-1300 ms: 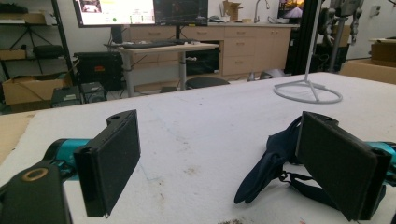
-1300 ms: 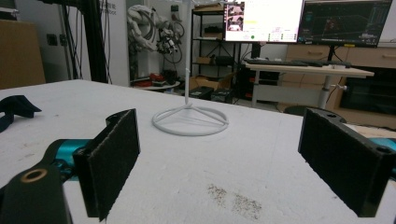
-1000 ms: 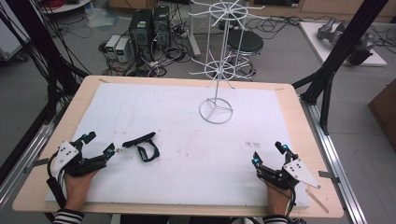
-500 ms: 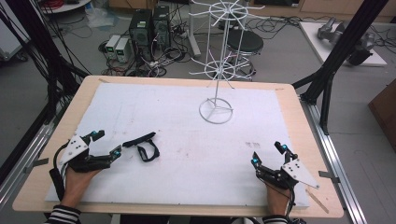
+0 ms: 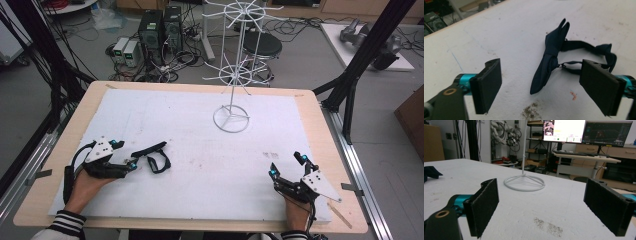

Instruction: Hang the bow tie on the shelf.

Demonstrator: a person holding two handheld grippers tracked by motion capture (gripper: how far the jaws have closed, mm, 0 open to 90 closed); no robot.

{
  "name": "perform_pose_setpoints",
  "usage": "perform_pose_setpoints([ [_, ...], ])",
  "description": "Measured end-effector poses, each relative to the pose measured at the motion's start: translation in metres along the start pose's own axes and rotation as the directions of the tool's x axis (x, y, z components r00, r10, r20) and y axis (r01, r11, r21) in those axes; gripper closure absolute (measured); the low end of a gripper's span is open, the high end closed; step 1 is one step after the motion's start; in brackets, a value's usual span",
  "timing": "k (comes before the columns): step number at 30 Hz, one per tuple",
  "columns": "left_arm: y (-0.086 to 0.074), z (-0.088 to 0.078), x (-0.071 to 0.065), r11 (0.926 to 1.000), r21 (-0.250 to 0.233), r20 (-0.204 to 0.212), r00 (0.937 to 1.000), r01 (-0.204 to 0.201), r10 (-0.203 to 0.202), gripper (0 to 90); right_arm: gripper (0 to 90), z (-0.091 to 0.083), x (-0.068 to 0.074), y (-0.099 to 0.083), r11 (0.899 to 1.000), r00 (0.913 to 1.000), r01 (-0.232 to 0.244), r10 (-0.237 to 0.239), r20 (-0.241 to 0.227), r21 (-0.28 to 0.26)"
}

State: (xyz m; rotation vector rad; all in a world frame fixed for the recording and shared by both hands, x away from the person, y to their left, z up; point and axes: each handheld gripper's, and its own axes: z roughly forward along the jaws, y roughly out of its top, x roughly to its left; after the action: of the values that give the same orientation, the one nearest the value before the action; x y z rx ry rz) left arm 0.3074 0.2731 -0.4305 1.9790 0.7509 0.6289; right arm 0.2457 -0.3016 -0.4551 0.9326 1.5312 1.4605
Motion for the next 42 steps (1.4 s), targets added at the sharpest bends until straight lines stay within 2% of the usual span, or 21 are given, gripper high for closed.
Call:
perform_pose_setpoints([
  [2, 0.0, 0.003, 0.001, 0.9996, 0.028, 0.007, 1.0, -0.005, 0.005, 20.1, 11.9, 0.0, 0.0, 0.0, 1.0, 1.0, -0.002, 0.002, -0.001, 0.001],
  [3, 0.0, 0.004, 0.001, 0.9992, 0.039, 0.015, 0.9999, -0.007, 0.006, 24.3, 11.8, 0.0, 0.0, 0.0, 1.0, 1.0, 0.002, -0.002, -0.001, 0.0],
  [5, 0.0, 0.006, 0.002, 0.9983, 0.057, 0.037, 0.9992, -0.016, 0.014, 26.9, 11.8, 0.0, 0.0, 0.0, 1.0, 1.0, 0.003, -0.003, -0.001, -0.001],
  [9, 0.001, 0.008, 0.003, 0.996, 0.087, 0.051, 0.9986, -0.02, 0.015, 35.6, 11.8, 0.0, 0.0, 0.0, 1.0, 1.0, 0.003, -0.003, -0.001, -0.001],
  [11, 0.003, 0.01, 0.003, 0.9941, 0.105, 0.057, 0.9981, -0.028, 0.022, 36.9, 11.8, 0.0, 0.0, 0.0, 1.0, 1.0, 0.004, -0.004, 0.0, -0.002],
  [16, 0.008, 0.015, 0.001, 0.9886, 0.145, 0.075, 0.9967, -0.04, 0.03, 49.7, 11.8, 0.0, 0.001, 0.0, 1.0, 1.0, 0.001, -0.001, 0.0, -0.001],
  [18, 0.009, 0.017, 0.0, 0.9866, 0.157, 0.077, 0.9965, -0.043, 0.031, 49.9, 11.8, 0.0, 0.0, 0.0, 1.0, 1.0, 0.001, -0.001, 0.0, -0.001],
  [23, 0.01, 0.02, -0.001, 0.982, 0.18, 0.081, 0.9958, -0.058, 0.044, 57.5, 11.8, 0.0, 0.0, 0.0, 1.0, 1.0, 0.004, -0.004, 0.001, -0.004],
  [27, 0.012, 0.022, -0.002, 0.9749, 0.209, 0.075, 0.9952, -0.077, 0.062, 64.0, 11.8, 0.0, 0.0, 0.0, 1.0, 1.0, 0.004, -0.004, 0.001, -0.004],
  [30, 0.013, 0.022, -0.002, 0.9727, 0.218, 0.076, 0.9949, -0.081, 0.066, 72.2, 11.8, 0.0, 0.0, 0.0, 1.0, 1.0, 0.004, -0.004, 0.001, -0.004],
  [32, 0.014, 0.022, -0.002, 0.9724, 0.22, 0.079, 0.995, -0.078, 0.062, 73.5, 11.8, 0.0, 0.0, 0.0, 1.0, 1.0, 0.004, -0.004, 0.001, -0.004],
  [35, 0.016, 0.021, -0.001, 0.9748, 0.214, 0.064, 0.9967, -0.062, 0.049, 81.7, 11.8, 0.0, 0.0, 0.0, 1.0, 1.0, 0.005, -0.005, 0.001, -0.004],
  [39, 0.018, 0.02, -0.002, 0.976, 0.21, 0.075, 0.9962, -0.059, 0.044, 83.3, 11.8, 0.0, 0.0, 0.0, 1.0, 1.0, 0.002, -0.002, 0.001, -0.005],
  [42, 0.018, 0.02, -0.003, 0.9796, 0.194, 0.076, 0.9964, -0.052, 0.038, 83.3, 11.8, -0.001, 0.0, 0.0, 1.0, 1.0, 0.0, 0.0, 0.0, -0.003],
])
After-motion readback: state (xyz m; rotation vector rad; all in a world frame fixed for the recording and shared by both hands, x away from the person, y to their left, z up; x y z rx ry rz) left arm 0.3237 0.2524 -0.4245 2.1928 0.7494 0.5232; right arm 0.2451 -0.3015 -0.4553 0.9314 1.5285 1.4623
